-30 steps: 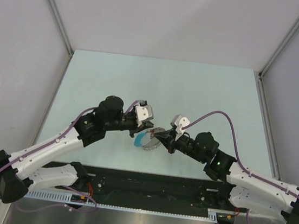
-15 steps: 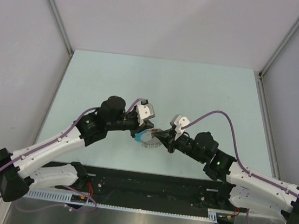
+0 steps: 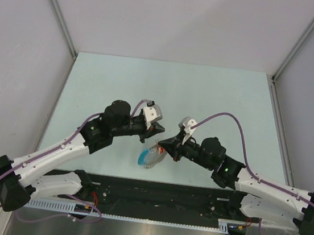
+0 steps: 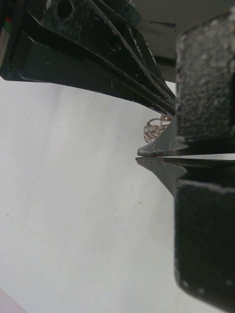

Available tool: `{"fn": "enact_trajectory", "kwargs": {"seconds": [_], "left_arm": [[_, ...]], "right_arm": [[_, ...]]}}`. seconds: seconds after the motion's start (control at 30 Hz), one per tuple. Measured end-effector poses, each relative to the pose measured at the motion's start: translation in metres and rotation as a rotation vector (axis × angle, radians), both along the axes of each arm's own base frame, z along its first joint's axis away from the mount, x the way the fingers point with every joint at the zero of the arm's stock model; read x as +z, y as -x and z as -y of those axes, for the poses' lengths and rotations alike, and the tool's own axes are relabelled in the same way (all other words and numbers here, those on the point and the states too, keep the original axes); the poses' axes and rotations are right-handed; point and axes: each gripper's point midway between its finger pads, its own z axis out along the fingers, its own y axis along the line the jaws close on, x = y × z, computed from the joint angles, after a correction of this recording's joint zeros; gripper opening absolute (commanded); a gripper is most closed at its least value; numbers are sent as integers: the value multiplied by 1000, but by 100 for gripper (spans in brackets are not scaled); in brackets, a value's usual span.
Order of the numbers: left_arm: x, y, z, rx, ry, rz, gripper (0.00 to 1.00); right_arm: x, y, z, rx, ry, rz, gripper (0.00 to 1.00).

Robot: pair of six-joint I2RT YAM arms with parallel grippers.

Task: Remove the keys from the keyring
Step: Remove the key from the keyring.

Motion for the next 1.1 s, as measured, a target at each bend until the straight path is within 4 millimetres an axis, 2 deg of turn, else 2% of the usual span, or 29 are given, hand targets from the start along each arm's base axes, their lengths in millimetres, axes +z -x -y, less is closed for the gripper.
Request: {"fn": "enact_trajectory", "kwargs": {"seconds": [0.17,0.2,0.3,0.4,0.5,0.6,0.73,0.9,1.1], "left_arm": [[2,-3,0,20,11,-1,1],[2,-5,-1,36,7,2,10],[-1,-16,-9,105,-17,22,32],[-4,-25,-22,156,-53,40,41],[-1,-31,-37,180,-70,66,42],[7,-25,-41,143,-64,98,44],[13,-6,-31,19,-35,109,45],[9,17,-18,-130,-9,63,45],[18,30,-9,-190,67,21,45]], "right_arm": [[-8,-3,-2,-19,4,-46,0],[-9,-3,-2,-21,7,-49,0],[-10,-3,-2,-21,15,-45,0],[-8,-1,1,-8,26,-13,0],[3,1,7,5,21,39,0],[14,1,14,13,6,84,0],[26,-3,22,11,-12,120,0],[30,-7,28,-2,-20,129,0],[31,-11,31,-18,-21,130,0]]}}
